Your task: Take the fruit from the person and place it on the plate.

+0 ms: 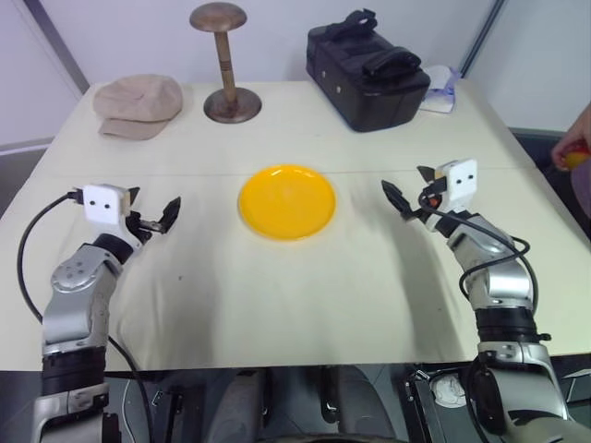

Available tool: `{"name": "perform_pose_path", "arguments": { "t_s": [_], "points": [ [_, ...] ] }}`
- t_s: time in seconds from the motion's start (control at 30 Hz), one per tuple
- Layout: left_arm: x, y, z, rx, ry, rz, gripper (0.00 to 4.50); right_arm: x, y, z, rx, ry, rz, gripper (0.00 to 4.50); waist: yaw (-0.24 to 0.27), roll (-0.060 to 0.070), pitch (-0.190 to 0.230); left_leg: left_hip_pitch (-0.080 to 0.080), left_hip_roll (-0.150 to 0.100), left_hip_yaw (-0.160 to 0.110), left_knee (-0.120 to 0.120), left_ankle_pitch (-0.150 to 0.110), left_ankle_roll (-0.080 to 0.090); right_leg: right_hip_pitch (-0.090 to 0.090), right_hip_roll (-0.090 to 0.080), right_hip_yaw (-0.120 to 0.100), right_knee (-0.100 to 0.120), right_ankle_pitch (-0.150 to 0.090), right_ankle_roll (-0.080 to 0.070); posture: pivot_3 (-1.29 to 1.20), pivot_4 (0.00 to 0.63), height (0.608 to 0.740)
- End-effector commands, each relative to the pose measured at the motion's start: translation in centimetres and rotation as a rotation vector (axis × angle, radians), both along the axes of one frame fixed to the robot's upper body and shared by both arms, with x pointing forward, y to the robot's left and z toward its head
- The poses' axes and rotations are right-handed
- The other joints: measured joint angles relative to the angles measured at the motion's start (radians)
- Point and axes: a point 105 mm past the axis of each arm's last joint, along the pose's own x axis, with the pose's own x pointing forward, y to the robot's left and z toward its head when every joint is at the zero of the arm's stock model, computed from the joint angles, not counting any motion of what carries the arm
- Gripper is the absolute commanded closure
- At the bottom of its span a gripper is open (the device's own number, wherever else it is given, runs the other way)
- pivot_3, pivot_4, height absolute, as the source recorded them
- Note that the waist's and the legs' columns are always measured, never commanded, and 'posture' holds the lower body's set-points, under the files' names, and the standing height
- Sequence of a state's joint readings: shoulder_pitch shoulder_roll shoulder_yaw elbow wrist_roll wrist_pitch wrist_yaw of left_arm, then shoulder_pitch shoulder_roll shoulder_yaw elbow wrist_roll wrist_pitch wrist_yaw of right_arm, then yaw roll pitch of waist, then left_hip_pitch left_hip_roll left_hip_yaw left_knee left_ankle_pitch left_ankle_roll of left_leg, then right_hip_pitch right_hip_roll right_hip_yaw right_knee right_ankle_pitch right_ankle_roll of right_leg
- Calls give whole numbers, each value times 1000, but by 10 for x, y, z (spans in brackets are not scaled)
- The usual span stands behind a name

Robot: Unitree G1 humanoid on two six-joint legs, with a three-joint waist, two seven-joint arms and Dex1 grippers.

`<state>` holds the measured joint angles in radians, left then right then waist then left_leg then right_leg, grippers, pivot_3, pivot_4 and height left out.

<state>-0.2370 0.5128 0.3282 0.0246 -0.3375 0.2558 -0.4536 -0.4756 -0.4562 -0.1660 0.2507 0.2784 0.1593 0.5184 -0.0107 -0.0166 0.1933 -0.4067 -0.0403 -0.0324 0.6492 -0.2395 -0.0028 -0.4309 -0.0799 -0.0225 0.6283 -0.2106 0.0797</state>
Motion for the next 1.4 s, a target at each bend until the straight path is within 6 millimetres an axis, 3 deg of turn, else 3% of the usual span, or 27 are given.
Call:
{"name": "perform_pose_path", "arguments": {
  "t_s": [0.03,1.4],
  "points": [
    [-3,5,15,31,-50,8,36,0,-3,13,1,-53,-8,0,0,0,0,0,0,0,0,0,0,0,0,0,0,0,0,0,150,740],
    [-5,10,17,50,-51,12,36,2,1,11,-9,-47,3,0,0,0,0,0,0,0,0,0,0,0,0,0,0,0,0,0,150,740]
  ]
}}
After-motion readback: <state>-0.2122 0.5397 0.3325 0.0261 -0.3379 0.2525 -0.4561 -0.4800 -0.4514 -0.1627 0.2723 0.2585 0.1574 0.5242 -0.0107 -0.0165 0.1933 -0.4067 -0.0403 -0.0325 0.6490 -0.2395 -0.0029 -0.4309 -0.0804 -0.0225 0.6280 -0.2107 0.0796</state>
